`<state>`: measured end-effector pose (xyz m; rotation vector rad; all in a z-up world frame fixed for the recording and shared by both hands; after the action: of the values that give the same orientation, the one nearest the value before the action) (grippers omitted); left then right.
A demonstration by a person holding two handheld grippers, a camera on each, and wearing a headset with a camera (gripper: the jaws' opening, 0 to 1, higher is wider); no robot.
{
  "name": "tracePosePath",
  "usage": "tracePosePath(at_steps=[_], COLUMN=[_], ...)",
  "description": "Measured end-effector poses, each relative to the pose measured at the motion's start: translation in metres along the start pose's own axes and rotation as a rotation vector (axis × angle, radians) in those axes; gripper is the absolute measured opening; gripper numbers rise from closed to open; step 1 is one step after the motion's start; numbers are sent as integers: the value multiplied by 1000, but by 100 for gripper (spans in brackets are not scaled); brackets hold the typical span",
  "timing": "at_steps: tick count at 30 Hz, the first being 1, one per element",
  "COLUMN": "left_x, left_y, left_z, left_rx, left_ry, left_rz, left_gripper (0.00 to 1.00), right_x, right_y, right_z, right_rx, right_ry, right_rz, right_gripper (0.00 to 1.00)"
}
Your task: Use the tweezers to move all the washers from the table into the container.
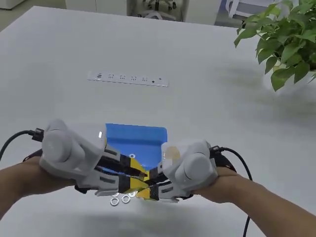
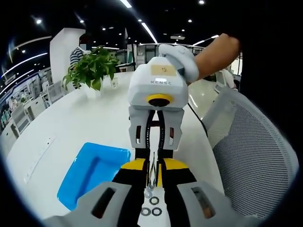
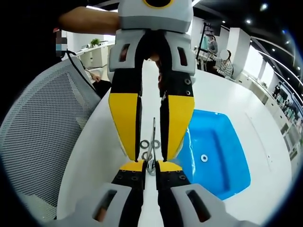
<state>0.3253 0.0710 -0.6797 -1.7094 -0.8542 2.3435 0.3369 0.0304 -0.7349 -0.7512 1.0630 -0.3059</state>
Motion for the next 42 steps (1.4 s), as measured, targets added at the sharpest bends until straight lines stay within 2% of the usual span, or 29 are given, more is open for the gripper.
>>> tracePosePath(at_steps=[9, 15, 21, 28, 34, 38, 42], left_x=[-1, 4, 7, 13, 19, 26, 30], left_y=[-9, -16, -28, -42, -50, -54, -58], left_z=[0, 0, -1, -4, -5, -4, -4], left_rx=[-20, -43, -91, -143, -177, -191, -210], left_ry=[-37, -79, -120, -165, -200, -211, -231], left_rz=[30, 39, 66, 101, 120, 113, 123], left_gripper=[33, 44, 57, 66, 70, 73, 77], right_x=[-10, -15, -19, -25, -22, -18, -13], right_y=[-9, -15, -23, -34, -42, -49, -55], right_z=[6, 10, 15, 24, 34, 44, 53], right_rx=[13, 19, 27, 50, 82, 108, 136], right_ry=[-19, -20, -14, -2, 13, 23, 32], right_rz=[1, 0, 3, 10, 8, 4, 0], right_gripper=[9, 9, 9, 9, 9, 9, 10])
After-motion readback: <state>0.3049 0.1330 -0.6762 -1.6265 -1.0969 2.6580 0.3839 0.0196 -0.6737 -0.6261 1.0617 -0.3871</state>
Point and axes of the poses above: the centre of the closed fingertips' face, and the gripper's own axes: y roughly forward along the fingers, z roughly to its right, x roughly out of its underside, the point moved 5 cm from there along -y, roughly backward along the fingers, and after that the axes turned 15 degrees about -y, right-handed, at the moved point
